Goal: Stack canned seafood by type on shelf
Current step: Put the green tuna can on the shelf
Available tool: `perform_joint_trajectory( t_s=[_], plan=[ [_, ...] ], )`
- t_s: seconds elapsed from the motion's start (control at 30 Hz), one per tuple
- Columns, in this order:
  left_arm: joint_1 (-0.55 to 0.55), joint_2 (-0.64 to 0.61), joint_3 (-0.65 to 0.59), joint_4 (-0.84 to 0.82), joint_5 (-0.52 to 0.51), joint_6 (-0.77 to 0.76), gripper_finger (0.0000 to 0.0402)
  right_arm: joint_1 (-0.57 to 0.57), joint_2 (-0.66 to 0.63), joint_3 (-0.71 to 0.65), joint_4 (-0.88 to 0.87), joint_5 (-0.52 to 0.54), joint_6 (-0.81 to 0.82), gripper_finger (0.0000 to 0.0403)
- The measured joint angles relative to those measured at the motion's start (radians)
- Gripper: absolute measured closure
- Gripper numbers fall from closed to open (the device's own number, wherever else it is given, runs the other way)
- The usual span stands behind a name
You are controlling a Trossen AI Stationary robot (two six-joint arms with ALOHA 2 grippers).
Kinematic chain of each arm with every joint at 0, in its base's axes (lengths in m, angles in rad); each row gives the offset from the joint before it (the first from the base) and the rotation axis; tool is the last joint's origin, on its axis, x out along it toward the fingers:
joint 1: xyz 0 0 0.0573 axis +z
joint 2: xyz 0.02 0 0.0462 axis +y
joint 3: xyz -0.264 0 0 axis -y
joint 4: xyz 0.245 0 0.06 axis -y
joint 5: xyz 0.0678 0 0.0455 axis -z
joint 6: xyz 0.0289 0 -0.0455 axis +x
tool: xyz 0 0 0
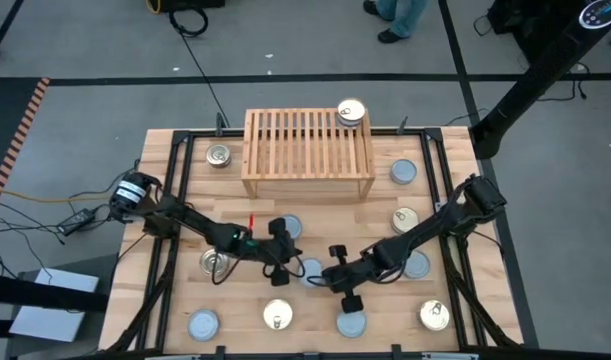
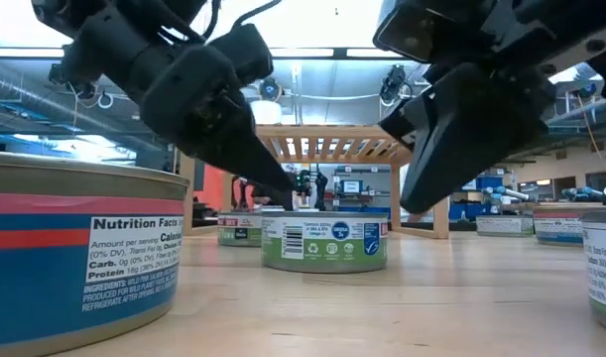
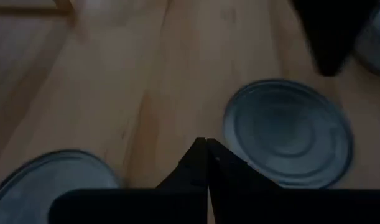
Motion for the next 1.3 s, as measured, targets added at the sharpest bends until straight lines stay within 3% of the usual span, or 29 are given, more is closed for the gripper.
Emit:
perform_joint_trajectory(
  t_s=[0.57,1.3],
  plan=[
    [0.016,0.128,0.0,0.136,0.056,0.034,0.0401,-0.046,0.084,0.0,0.114,-0.012,-0.025,0.0396],
    [0.004,0.132,0.0,0.113,0.071,0.073,0.0401,-0.032,0.003,0.0,0.133,0.117,0.0,0.0396]
  ],
)
